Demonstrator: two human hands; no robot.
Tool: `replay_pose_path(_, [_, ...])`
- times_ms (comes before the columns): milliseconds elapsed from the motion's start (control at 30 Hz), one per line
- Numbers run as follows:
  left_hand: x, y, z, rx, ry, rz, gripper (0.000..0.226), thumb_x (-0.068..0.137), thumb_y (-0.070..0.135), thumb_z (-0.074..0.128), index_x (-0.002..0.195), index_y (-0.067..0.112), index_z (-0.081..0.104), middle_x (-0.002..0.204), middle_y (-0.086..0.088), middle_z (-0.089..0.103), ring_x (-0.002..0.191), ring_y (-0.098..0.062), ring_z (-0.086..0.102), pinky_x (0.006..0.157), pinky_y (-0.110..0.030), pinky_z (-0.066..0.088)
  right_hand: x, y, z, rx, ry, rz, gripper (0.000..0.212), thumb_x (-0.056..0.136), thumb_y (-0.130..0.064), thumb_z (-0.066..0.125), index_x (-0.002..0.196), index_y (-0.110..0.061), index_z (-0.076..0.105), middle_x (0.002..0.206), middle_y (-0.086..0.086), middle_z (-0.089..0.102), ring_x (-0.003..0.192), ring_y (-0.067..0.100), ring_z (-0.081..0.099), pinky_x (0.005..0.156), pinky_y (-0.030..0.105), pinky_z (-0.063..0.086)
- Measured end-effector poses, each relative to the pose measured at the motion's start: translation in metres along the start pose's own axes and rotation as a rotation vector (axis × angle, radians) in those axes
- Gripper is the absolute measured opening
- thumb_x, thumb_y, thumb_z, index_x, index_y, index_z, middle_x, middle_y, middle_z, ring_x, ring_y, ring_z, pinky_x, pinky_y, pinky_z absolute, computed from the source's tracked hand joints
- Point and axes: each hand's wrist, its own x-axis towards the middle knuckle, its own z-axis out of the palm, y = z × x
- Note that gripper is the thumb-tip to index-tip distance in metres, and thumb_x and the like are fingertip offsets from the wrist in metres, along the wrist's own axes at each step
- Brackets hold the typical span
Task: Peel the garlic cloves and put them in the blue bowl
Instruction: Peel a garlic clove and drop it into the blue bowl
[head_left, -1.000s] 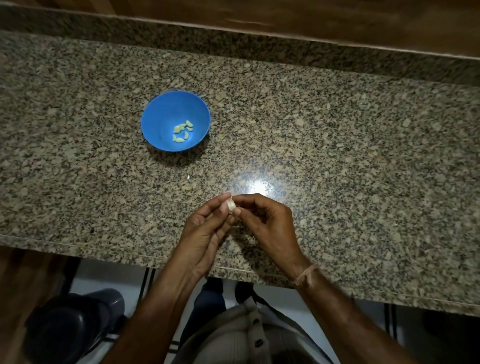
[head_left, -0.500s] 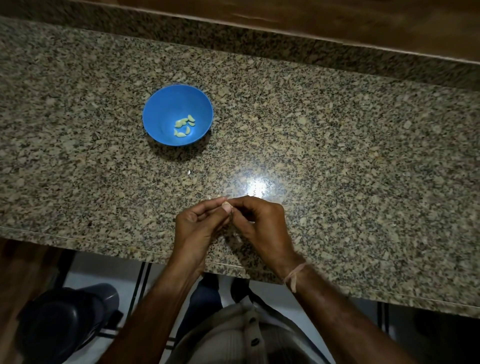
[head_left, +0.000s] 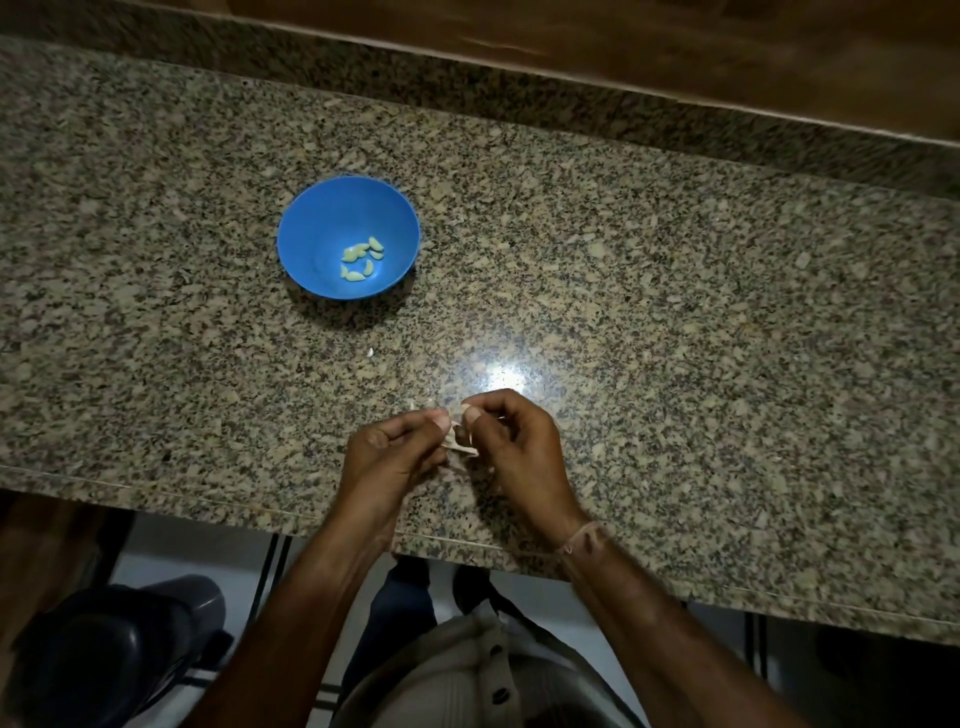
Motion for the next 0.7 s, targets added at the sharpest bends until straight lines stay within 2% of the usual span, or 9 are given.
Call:
replay_pose_path(100, [0.014, 0.01, -0.001, 0.338, 0.086, 0.205, 0.017, 0.088, 0.018, 0.083, 0.103, 0.01, 0.08, 0.092, -0.008, 0.08, 0.083, -0.02, 0.077, 0.075, -0.034, 0.064, 0.004, 0.009, -0.01, -0.016, 0.014, 0.046, 0.005, 0.102, -0.009, 0.065, 0.101, -0.007, 0.069, 0.095, 0.012, 0.076, 0.085, 0.024, 0.076, 0.073, 0.034, 0.062])
replay_pose_path(200, [0.032, 0.021, 0.002, 0.538, 0.173, 0.353, 0.015, 0.087, 0.016, 0.084, 0.1, 0.011, 0.08, 0.082, 0.0, 0.078, 0.072, -0.004, 0.073, 0.065, -0.019, 0.06, 0.006, 0.015, -0.015, 0.092, 0.037, 0.172, 0.01, 0.105, -0.007, 0.06, 0.103, 0.003, 0.063, 0.105, 0.016, 0.077, 0.096, 0.033, 0.076, 0.08, 0.042, 0.064])
replay_pose_path(233, [0.039, 0.023, 0.002, 0.583, 0.195, 0.385, 0.016, 0.087, 0.017, 0.084, 0.101, 0.012, 0.081, 0.082, 0.002, 0.077, 0.07, -0.003, 0.072, 0.065, -0.019, 0.059, 0.008, 0.017, -0.016, 0.14, 0.055, 0.201, 0.013, 0.105, -0.007, 0.059, 0.105, 0.006, 0.061, 0.108, 0.017, 0.077, 0.101, 0.037, 0.075, 0.084, 0.047, 0.064])
replay_pose_path(300, [0.052, 0.021, -0.004, 0.729, 0.222, 0.485, 0.019, 0.087, 0.021, 0.083, 0.104, 0.013, 0.08, 0.083, 0.003, 0.076, 0.074, -0.008, 0.071, 0.073, -0.028, 0.061, 0.01, 0.018, -0.017, 0.186, 0.066, 0.226, 0.015, 0.106, -0.008, 0.058, 0.109, 0.008, 0.058, 0.102, 0.021, 0.077, 0.097, 0.042, 0.075, 0.085, 0.053, 0.064])
replay_pose_path(367, [0.063, 0.016, -0.01, 0.926, 0.219, 0.616, 0.025, 0.088, 0.024, 0.082, 0.109, 0.012, 0.078, 0.093, -0.001, 0.075, 0.084, -0.017, 0.07, 0.079, -0.034, 0.058, 0.011, 0.02, -0.018, 0.135, 0.053, 0.206, 0.01, 0.106, -0.008, 0.058, 0.107, 0.002, 0.061, 0.093, 0.02, 0.075, 0.087, 0.038, 0.074, 0.08, 0.052, 0.064])
replay_pose_path(433, [0.07, 0.011, -0.013, 1.054, 0.208, 0.695, 0.03, 0.088, 0.021, 0.083, 0.115, 0.01, 0.076, 0.106, -0.007, 0.073, 0.096, -0.025, 0.068, 0.085, -0.037, 0.056, 0.011, 0.021, -0.019, 0.014, 0.033, 0.15, 0.008, 0.105, -0.009, 0.059, 0.104, -0.007, 0.067, 0.095, 0.021, 0.073, 0.084, 0.033, 0.072, 0.076, 0.045, 0.065])
replay_pose_path(533, [0.065, 0.008, -0.012, 1.151, 0.233, 0.723, 0.043, 0.086, 0.021, 0.084, 0.125, 0.013, 0.069, 0.118, -0.007, 0.065, 0.11, -0.03, 0.059, 0.09, -0.042, 0.051, 0.013, 0.022, -0.016, -0.169, 0.022, 0.078, 0.009, 0.101, -0.011, 0.064, 0.1, -0.013, 0.073, 0.094, 0.012, 0.077, 0.088, 0.028, 0.074, 0.079, 0.042, 0.064])
replay_pose_path(600, [0.049, 0.001, -0.011, 1.228, 0.314, 0.764, 0.05, 0.085, 0.027, 0.082, 0.13, 0.02, 0.062, 0.125, -0.004, 0.058, 0.117, -0.029, 0.051, 0.093, -0.046, 0.043, 0.012, 0.022, -0.015, -0.169, 0.003, 0.074, 0.008, 0.1, -0.013, 0.067, 0.101, -0.014, 0.075, 0.093, 0.007, 0.078, 0.089, 0.026, 0.076, 0.083, 0.044, 0.064])
replay_pose_path(700, [0.02, -0.021, -0.011, 1.215, 0.382, 0.79, 0.039, 0.09, 0.031, 0.077, 0.124, 0.023, 0.06, 0.119, -0.001, 0.057, 0.113, -0.025, 0.049, 0.091, -0.041, 0.039, 0.008, 0.022, -0.016, -0.138, -0.044, 0.088, 0.014, 0.101, -0.012, 0.067, 0.107, -0.015, 0.079, 0.091, 0.007, 0.079, 0.086, 0.029, 0.077, 0.08, 0.047, 0.065])
